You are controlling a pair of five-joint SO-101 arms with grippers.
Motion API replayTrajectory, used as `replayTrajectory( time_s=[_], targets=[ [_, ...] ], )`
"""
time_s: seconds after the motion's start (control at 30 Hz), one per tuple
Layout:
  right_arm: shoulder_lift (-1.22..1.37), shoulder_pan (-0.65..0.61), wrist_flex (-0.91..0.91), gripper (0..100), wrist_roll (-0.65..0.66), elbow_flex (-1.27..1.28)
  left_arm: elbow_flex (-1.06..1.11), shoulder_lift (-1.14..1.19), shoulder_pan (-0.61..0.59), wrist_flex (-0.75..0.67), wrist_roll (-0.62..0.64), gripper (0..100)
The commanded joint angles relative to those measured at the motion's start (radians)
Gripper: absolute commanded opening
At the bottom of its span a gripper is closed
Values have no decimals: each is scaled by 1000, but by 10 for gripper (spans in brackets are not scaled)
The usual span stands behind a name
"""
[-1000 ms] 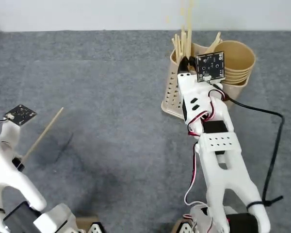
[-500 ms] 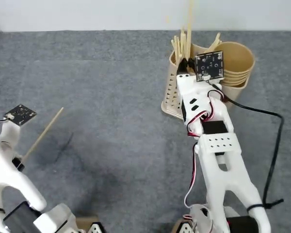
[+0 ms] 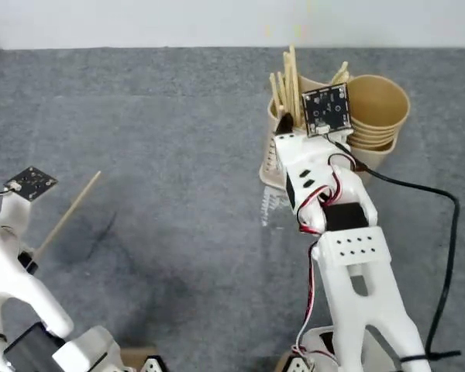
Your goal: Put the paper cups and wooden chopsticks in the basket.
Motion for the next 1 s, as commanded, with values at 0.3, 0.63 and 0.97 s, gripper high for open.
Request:
replayTrajectory(
  time_s=[0.3,0.63,0.97],
  targets=[
    [-412,-62,395,14,28,-28,-48,-140,124,-14,158,13],
    [-499,-163,653,9,51,137,-62,-450,470,-138,580,13],
    [-503,-243,653,9,141,362,-62,-499,888,-606,1043,13]
  ],
)
